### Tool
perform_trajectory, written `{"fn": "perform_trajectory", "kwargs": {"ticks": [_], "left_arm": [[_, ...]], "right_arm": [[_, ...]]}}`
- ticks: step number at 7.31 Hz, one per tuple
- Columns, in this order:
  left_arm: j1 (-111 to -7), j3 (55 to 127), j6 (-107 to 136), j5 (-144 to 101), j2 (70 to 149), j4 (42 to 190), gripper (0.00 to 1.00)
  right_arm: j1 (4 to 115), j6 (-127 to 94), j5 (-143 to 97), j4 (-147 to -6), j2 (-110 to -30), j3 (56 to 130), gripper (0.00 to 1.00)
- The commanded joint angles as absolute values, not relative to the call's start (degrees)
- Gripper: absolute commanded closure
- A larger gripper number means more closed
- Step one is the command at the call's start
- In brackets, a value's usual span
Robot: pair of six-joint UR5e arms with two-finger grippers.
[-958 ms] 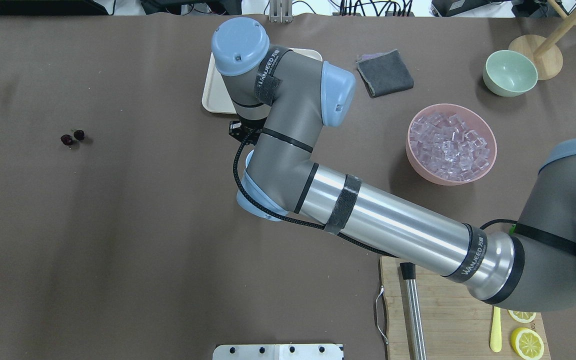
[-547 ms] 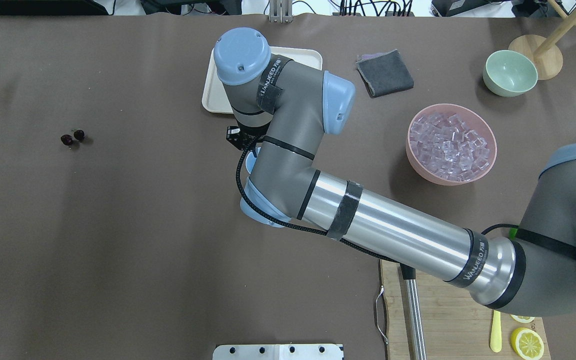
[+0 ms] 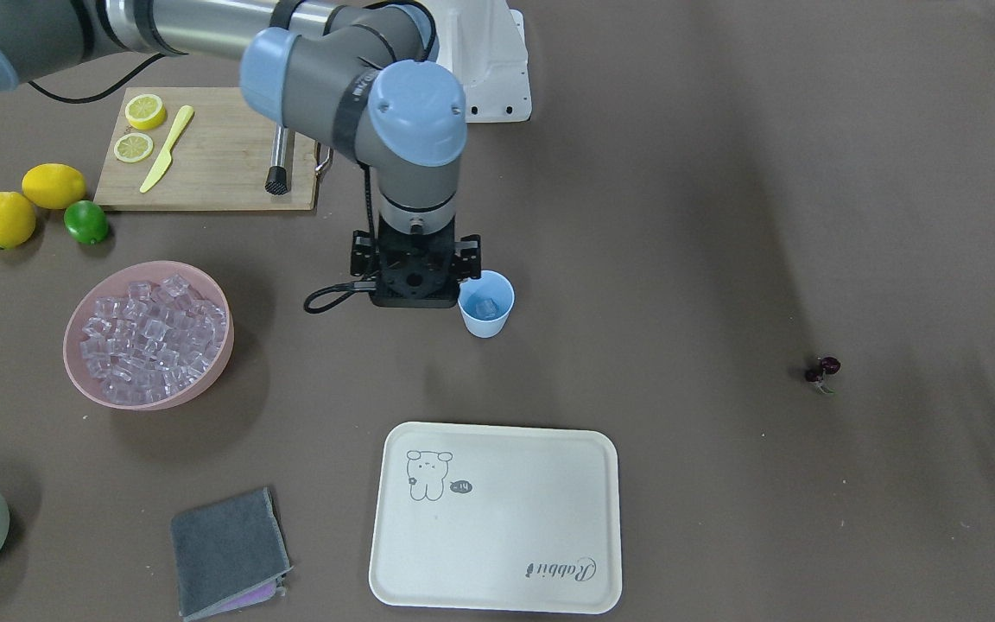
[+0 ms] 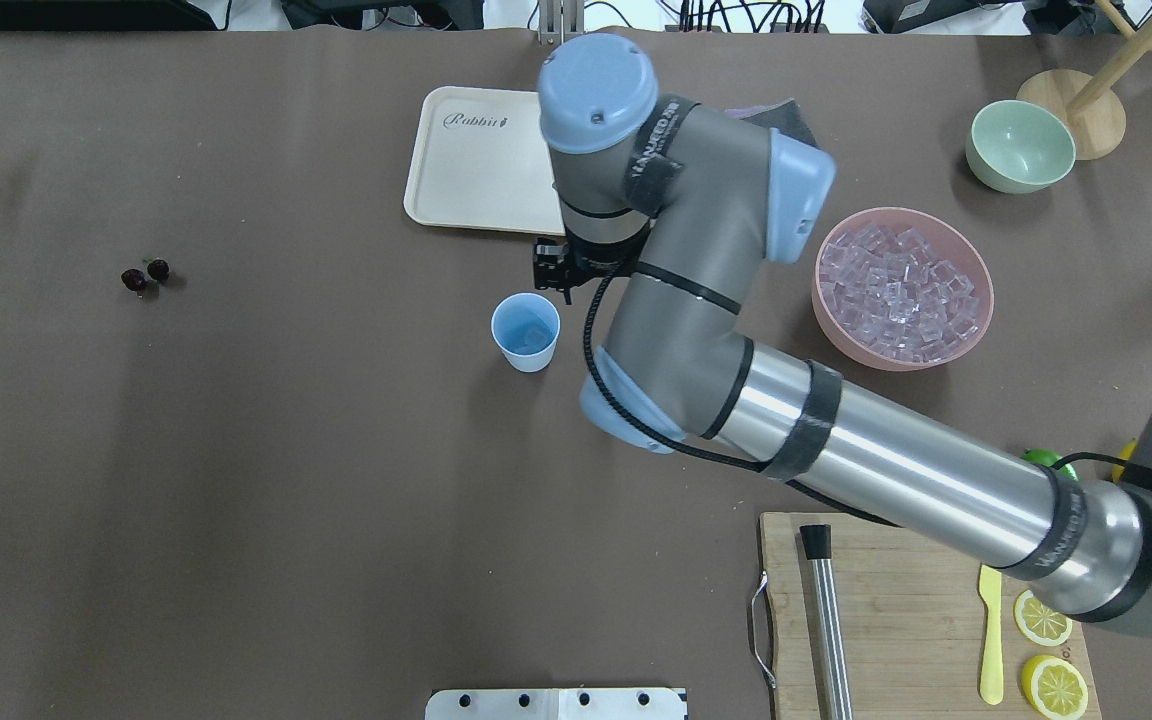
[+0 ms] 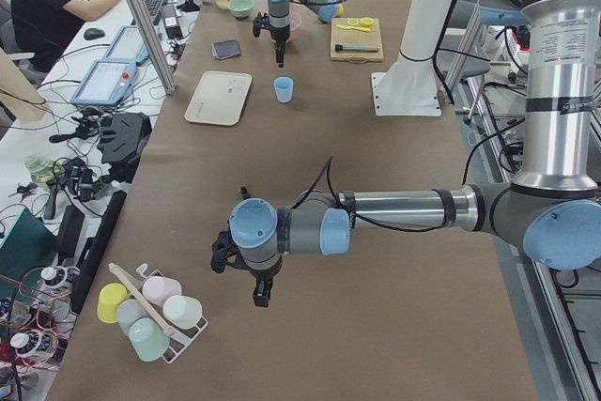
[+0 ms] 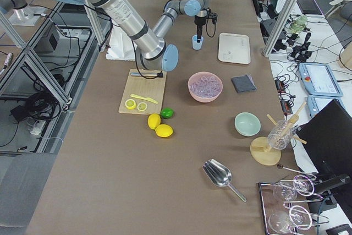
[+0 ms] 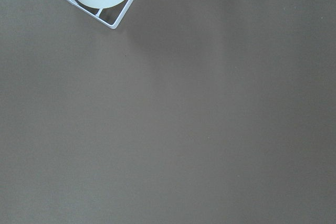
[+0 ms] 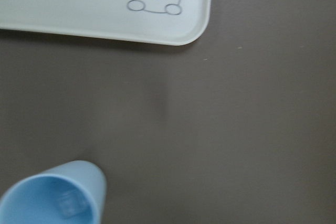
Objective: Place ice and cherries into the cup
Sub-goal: 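Return the right gripper to the pink bowl and grasp another ice cube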
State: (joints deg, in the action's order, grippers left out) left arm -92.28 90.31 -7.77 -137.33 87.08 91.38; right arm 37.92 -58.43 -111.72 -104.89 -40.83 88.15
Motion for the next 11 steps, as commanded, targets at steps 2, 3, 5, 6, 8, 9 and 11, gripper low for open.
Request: {"fn": "perform_trajectory", "kwargs": {"ticks": [2, 3, 5, 6, 8, 9, 11], "left_arm": [[-92.3, 91.0, -7.7, -137.6, 86.9, 91.4, 0.02], [-92.3, 91.1, -7.7, -137.6, 86.8, 91.4, 0.02], [-92.4, 91.2, -7.7, -137.7, 86.9, 91.4, 0.02], [-92.3, 91.2, -7.7, -137.7, 87.0, 91.5, 0.02], [-92.3, 91.2, -7.7, -137.7, 86.9, 91.5, 0.02], [-92.4, 91.4, -7.7, -137.7, 86.9, 91.5, 0.02], [-92.3, 91.4, -7.7, -137.6, 86.9, 91.5, 0.02]], "right_arm": [[49.6, -35.1, -114.2, -106.3, -58.4, 97.5, 0.02], [51.1, -27.2, -113.6, -104.9, -62.8, 97.5, 0.02], [51.6, -25.0, -114.1, -98.1, -67.8, 96.6, 0.06], [51.4, -25.3, -114.3, -94.7, -67.9, 94.9, 0.1], [51.0, -25.4, -114.3, -94.7, -67.2, 94.5, 0.17], [50.9, -25.5, -114.7, -94.6, -67.2, 94.9, 0.17], [48.9, -30.2, -115.1, -94.5, -67.4, 96.4, 0.17]]}}
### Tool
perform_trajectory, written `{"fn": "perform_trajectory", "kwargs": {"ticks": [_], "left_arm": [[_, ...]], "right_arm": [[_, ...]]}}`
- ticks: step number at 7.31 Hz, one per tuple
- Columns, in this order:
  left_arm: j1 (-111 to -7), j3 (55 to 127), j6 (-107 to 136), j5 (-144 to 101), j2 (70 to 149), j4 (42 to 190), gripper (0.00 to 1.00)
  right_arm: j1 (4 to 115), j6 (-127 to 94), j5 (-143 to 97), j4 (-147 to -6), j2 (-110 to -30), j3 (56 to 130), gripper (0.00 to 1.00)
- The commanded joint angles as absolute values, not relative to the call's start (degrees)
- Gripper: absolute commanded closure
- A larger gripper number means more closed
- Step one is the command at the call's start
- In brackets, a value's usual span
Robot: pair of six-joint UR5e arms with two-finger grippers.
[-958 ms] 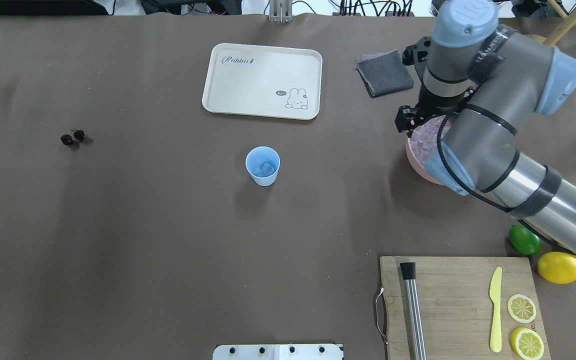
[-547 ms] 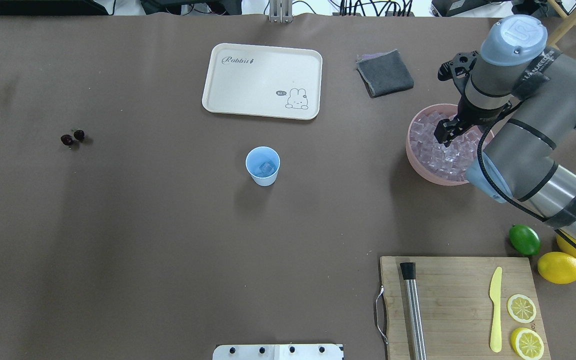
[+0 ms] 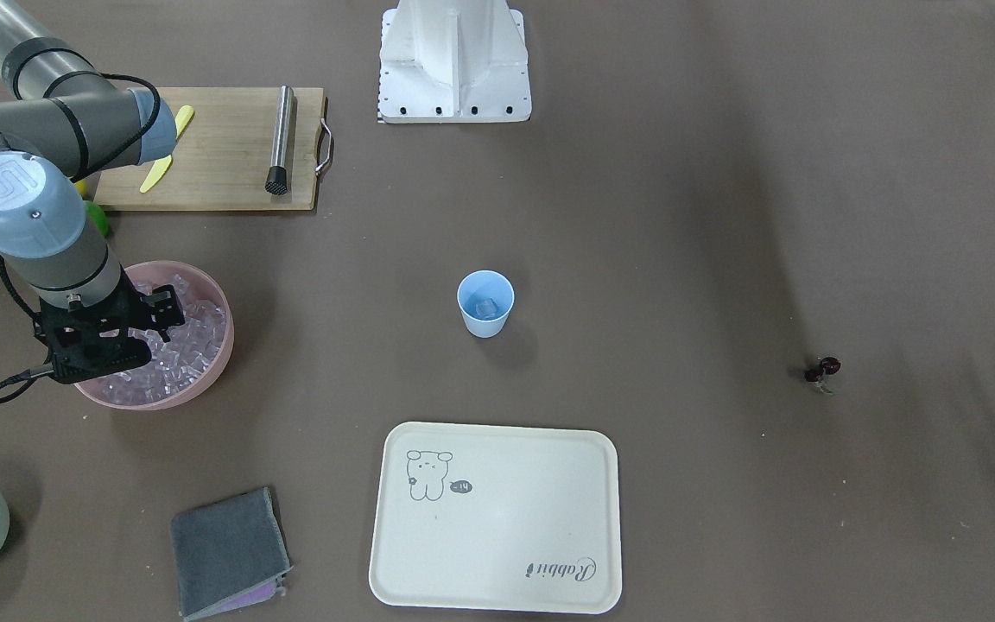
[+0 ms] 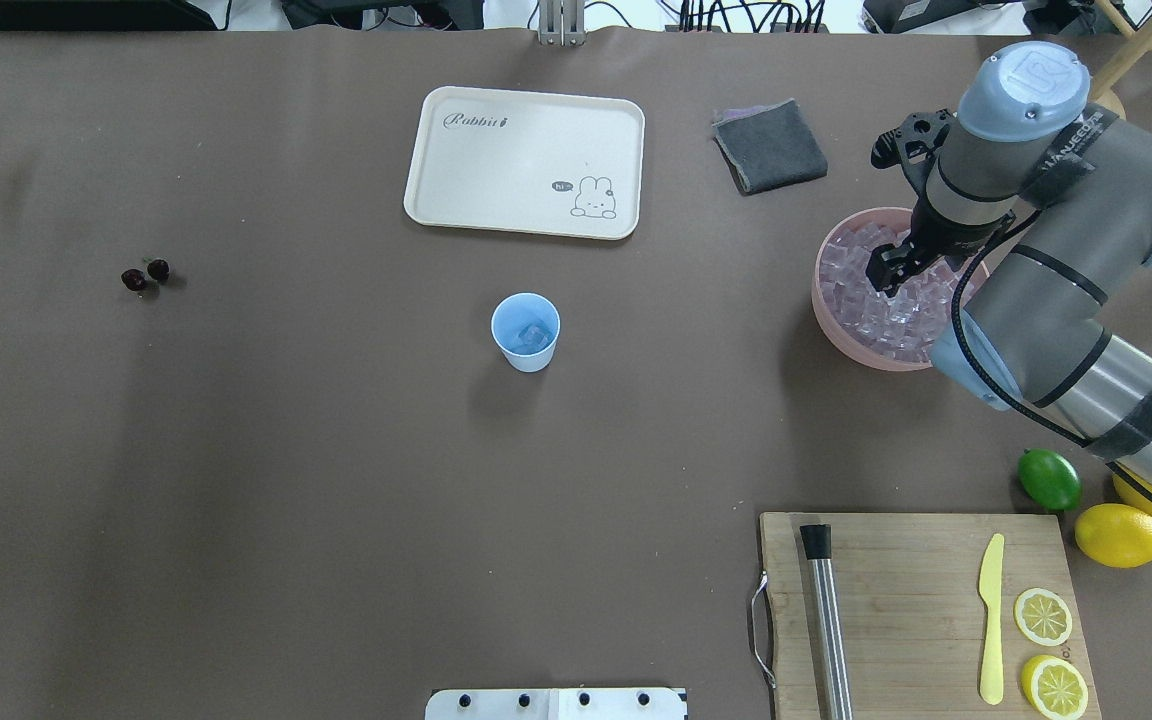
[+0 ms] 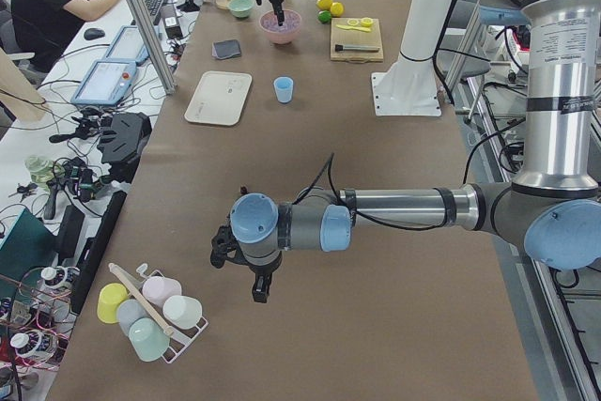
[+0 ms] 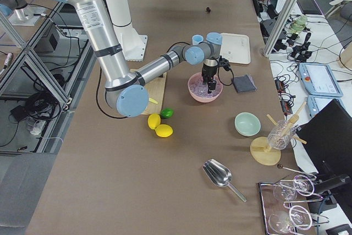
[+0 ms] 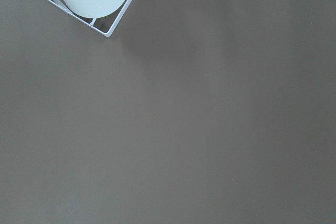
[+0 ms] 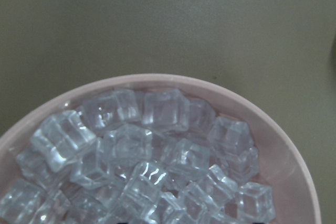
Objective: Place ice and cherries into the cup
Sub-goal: 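Return the right gripper to the pink bowl and grasp another ice cube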
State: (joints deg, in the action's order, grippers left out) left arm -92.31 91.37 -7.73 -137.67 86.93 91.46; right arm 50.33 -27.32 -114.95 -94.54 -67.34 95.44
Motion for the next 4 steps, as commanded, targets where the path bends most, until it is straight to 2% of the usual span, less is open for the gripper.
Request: {"fn": "perform_trajectory", "kwargs": {"ticks": [1, 2, 4], "left_arm": [[-92.3, 91.4, -7.8, -137.6, 86.9, 91.5, 0.02], [-92.3, 91.3, -7.8, -137.6, 87.0, 91.5, 0.02], [-92.3, 91.4, -7.8, -137.6, 86.9, 91.5, 0.02]], "right_arm": [[47.9, -31.6, -114.7, -94.4, -67.6, 96.3, 0.21], [47.9, -30.9, -114.8, -94.4, -67.9, 96.3, 0.32], [48.0, -27.7, -114.8, -94.4, -68.6, 95.7, 0.37]]}}
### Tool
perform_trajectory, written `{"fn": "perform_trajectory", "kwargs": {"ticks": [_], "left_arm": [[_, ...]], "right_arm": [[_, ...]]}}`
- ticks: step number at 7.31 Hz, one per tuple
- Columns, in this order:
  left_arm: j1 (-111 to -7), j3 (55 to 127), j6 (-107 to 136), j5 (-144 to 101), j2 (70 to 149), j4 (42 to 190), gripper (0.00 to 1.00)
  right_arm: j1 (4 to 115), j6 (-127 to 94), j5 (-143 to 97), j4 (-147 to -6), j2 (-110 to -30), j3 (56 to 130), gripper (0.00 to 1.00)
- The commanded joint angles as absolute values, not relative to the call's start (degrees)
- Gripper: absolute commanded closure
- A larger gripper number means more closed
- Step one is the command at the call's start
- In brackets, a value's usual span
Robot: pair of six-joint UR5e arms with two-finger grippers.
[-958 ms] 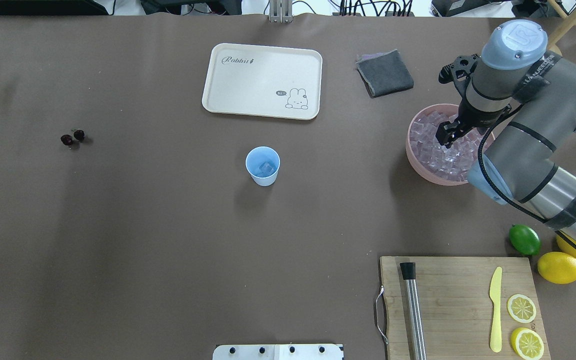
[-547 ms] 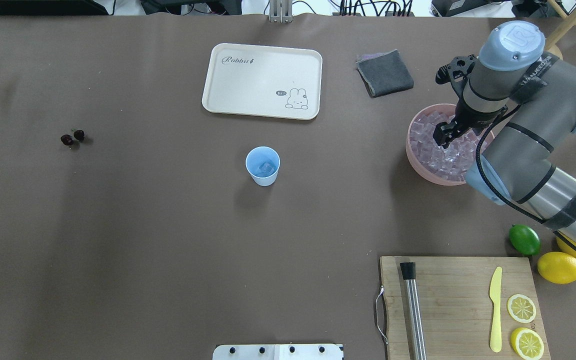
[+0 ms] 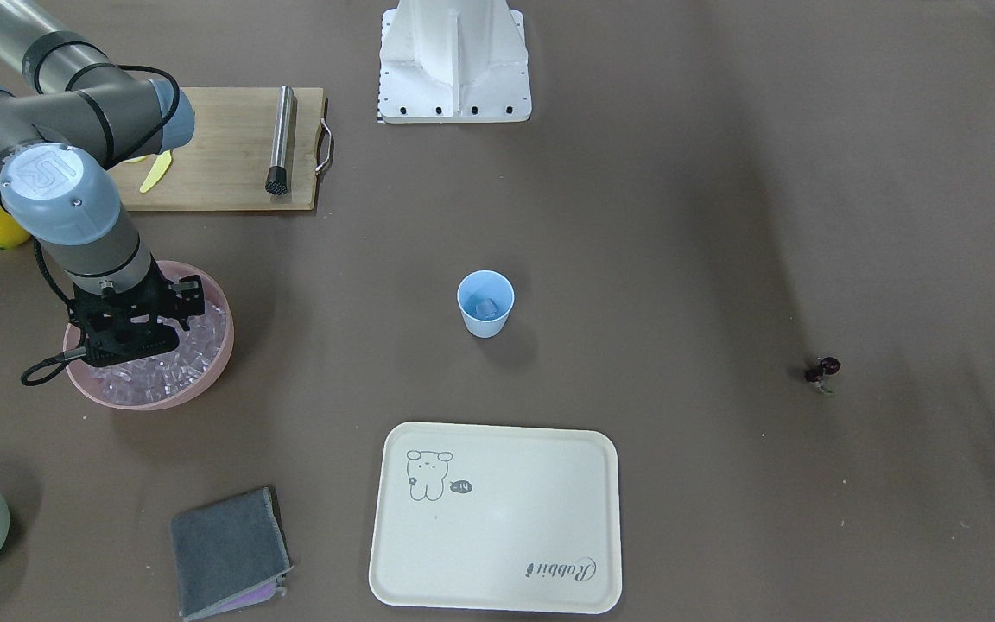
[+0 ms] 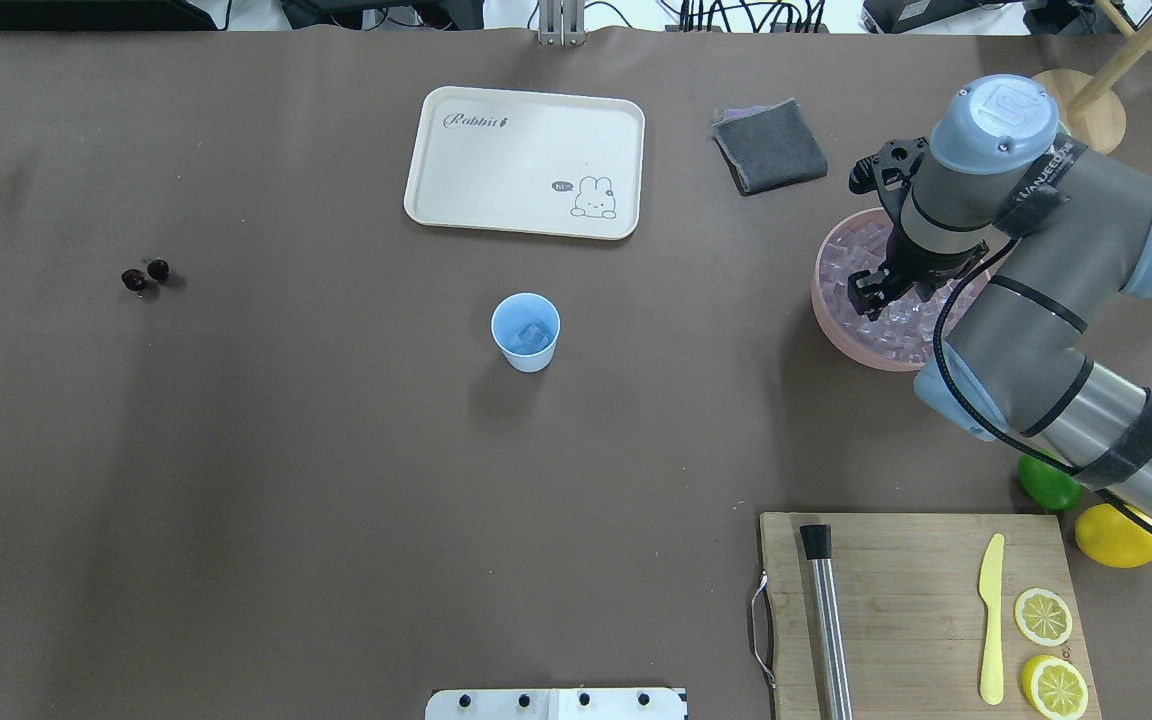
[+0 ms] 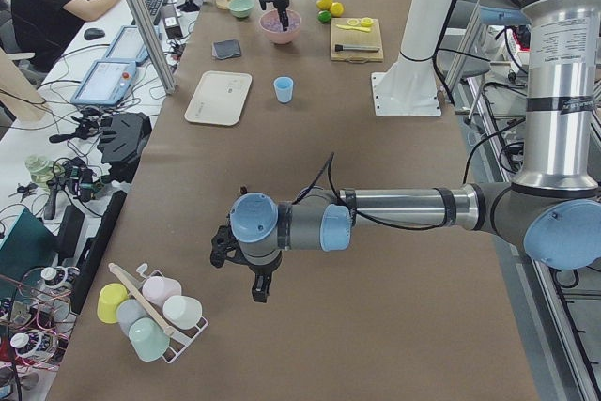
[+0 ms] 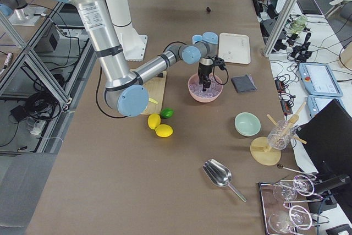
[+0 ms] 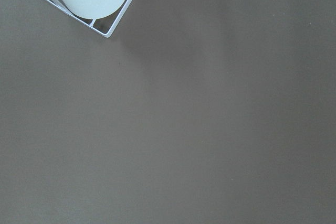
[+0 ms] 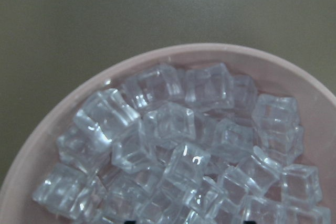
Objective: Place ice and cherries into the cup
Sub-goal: 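Return the right gripper to the pink bowl and grasp another ice cube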
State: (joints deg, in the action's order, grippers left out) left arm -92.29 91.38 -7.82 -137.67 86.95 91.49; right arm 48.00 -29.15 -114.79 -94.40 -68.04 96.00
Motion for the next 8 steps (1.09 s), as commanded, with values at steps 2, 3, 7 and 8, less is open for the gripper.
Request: {"fn": "perform_trajectory", "kwargs": {"ticks": [2, 3, 7, 8], "left_arm": [[-92.3, 91.3, -7.8, -137.6, 87.0, 91.5, 0.02], [-92.3, 91.4, -7.8, -137.6, 87.0, 91.5, 0.02], [-92.3, 91.3, -7.8, -137.6, 87.0, 91.5, 0.02], [-92.3, 91.3, -7.8, -137.6, 87.0, 91.5, 0.02]], "right_arm": [[47.9, -27.9, -114.8, -94.4, -68.6, 96.0, 0.44], [48.0, -27.7, -114.8, -94.4, -68.6, 95.9, 0.51], [48.9, -27.4, -115.1, -94.7, -68.3, 95.7, 0.76], [49.8, -27.4, -115.4, -95.2, -67.9, 95.9, 0.77]]}}
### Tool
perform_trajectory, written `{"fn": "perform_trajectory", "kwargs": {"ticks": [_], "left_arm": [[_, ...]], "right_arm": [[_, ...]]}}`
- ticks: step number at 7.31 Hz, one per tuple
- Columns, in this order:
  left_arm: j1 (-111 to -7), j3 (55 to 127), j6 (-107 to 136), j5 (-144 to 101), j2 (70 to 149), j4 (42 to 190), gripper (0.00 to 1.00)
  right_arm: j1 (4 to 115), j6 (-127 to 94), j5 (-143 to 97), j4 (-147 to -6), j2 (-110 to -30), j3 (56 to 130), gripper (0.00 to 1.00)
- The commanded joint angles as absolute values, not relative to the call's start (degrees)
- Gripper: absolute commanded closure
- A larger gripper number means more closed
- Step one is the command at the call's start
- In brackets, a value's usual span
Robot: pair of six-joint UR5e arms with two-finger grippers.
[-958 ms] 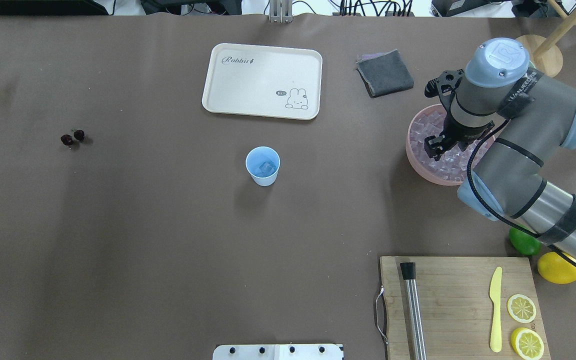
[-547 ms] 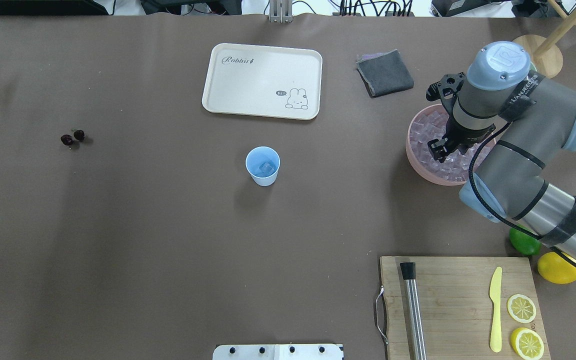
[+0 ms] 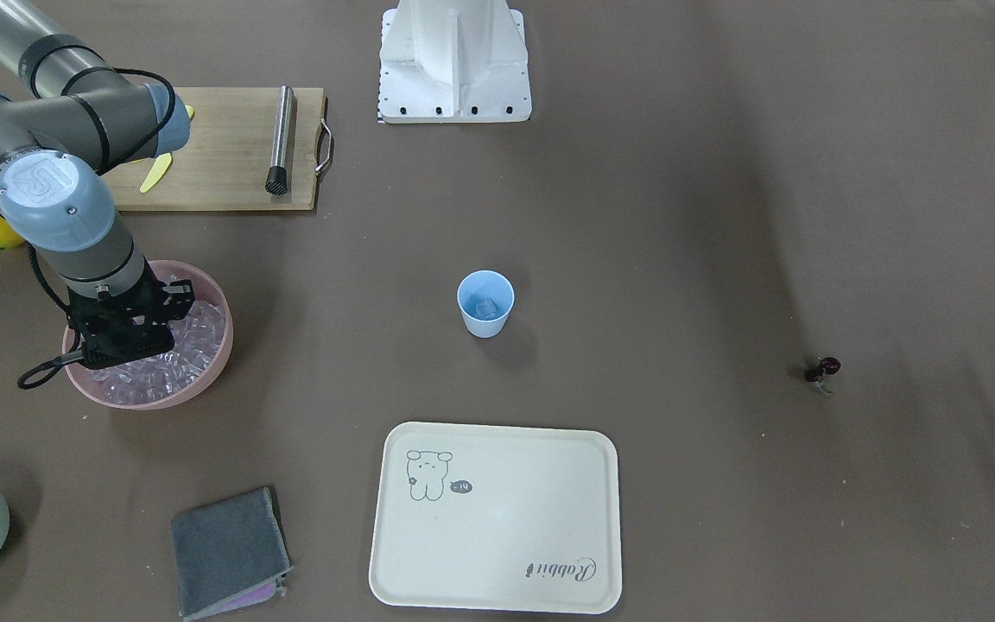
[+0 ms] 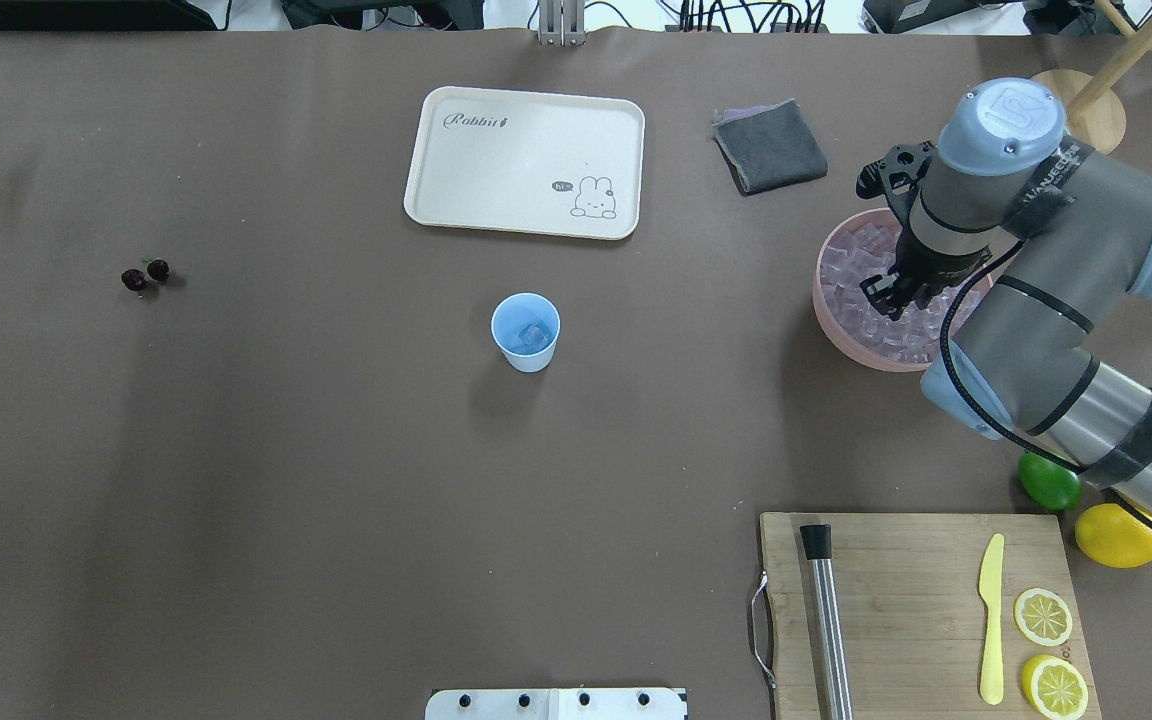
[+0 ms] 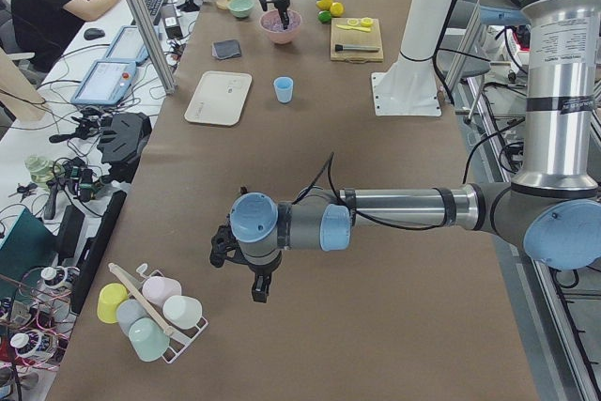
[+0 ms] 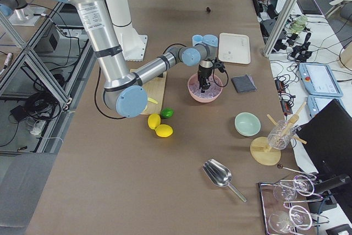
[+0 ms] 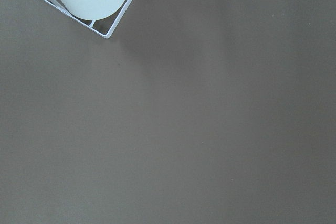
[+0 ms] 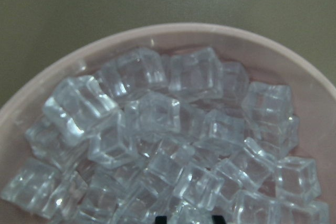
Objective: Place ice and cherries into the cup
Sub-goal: 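Carry the ice cube with the right gripper over the blue cup and release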
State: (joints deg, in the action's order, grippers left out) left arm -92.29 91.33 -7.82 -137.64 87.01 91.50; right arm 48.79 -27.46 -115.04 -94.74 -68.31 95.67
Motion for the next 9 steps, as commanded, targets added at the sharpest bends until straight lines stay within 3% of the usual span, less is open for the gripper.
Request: {"fn": "perform_trajectory", "kwargs": {"ticks": [1, 4, 5, 7, 9], "left_arm": [[-92.3, 91.3, -7.8, -137.6, 87.0, 91.5, 0.02], [-92.3, 91.3, -7.7, -137.6, 87.0, 91.5, 0.02], [-92.3, 91.4, -7.7, -137.6, 87.0, 91.4, 0.02], [-92.3, 91.2, -7.7, -137.6, 87.0, 91.5, 0.02], [-92.3, 90.6, -7.8, -137.5, 87.0, 91.5, 0.02]], "right_arm": [[51.3, -27.1, -116.7, -99.6, -64.8, 96.0, 0.77], [47.9, -34.8, -116.6, -113.0, -50.2, 94.9, 0.79], [44.2, -43.9, -115.9, -112.9, -44.3, 91.5, 0.8], [38.2, -55.8, -114.5, -109.6, -28.7, 76.8, 0.8], [33.4, -62.6, -111.9, -95.6, -27.8, 70.9, 0.79]]}}
